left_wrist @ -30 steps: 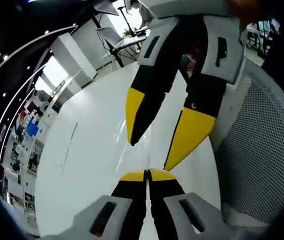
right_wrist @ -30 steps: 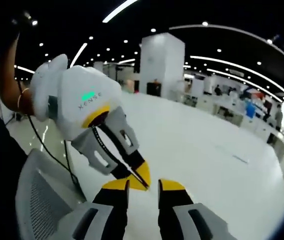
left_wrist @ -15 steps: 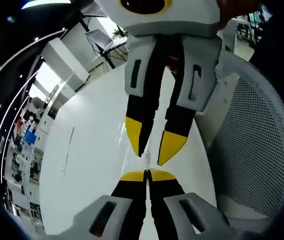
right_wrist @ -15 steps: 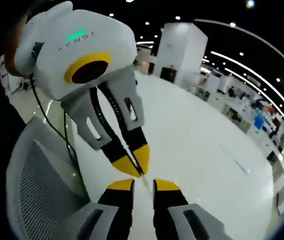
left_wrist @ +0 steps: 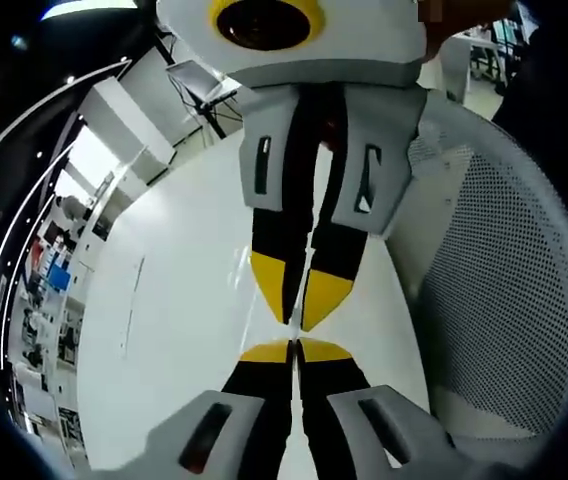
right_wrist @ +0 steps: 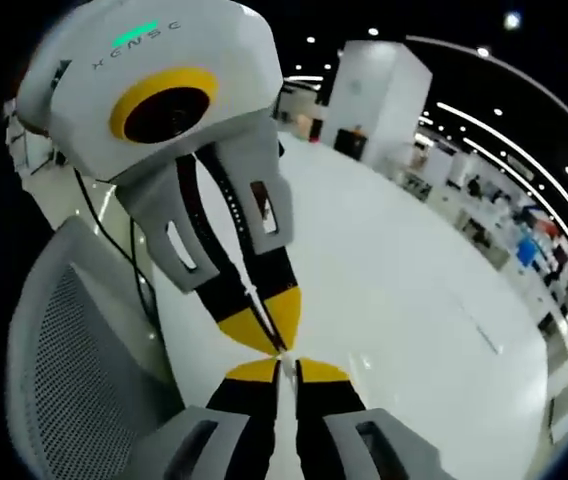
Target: Open the resealable bag by pulling the two sides of the seal apart until the entire bag opening is separated and visibly accessible.
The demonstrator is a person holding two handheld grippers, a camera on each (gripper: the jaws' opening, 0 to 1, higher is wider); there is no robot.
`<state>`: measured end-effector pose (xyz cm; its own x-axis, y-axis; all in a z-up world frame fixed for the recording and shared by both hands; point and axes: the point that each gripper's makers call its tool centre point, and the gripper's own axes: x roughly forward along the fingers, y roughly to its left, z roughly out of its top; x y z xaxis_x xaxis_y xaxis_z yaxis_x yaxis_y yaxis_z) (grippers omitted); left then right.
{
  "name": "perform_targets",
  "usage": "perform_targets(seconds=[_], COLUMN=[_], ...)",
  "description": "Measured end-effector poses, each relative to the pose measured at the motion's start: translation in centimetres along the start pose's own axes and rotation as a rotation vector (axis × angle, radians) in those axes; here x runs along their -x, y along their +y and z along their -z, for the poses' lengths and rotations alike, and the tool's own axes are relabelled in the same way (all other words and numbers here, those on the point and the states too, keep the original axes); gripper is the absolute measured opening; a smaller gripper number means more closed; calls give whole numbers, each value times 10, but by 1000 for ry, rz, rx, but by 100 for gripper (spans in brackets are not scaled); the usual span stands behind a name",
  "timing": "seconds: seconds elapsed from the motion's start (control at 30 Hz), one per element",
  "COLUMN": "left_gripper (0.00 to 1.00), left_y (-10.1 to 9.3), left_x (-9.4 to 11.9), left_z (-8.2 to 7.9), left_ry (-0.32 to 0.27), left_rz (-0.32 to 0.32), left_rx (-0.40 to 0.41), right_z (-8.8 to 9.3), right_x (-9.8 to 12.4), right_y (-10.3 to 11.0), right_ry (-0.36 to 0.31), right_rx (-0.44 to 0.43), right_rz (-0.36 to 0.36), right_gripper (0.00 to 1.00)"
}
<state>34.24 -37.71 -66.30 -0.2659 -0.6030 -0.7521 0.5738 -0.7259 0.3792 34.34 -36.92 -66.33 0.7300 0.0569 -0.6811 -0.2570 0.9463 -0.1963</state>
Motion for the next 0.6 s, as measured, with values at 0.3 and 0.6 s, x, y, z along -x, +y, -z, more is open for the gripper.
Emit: perform_targets(seconds=[0.3,0.6], left_gripper=[3,3], left_y=[-1,-7], left_x=[1,4], left_z=[0,-7], left_ry=[-56,-115], left_rz=[28,80], left_rx=[66,115], right_z=[4,8], right_x=[1,0], right_y=[5,8], right_ry=[11,24], right_rx=[23,53], right_rz=[-27,-47], right_gripper=[0,0])
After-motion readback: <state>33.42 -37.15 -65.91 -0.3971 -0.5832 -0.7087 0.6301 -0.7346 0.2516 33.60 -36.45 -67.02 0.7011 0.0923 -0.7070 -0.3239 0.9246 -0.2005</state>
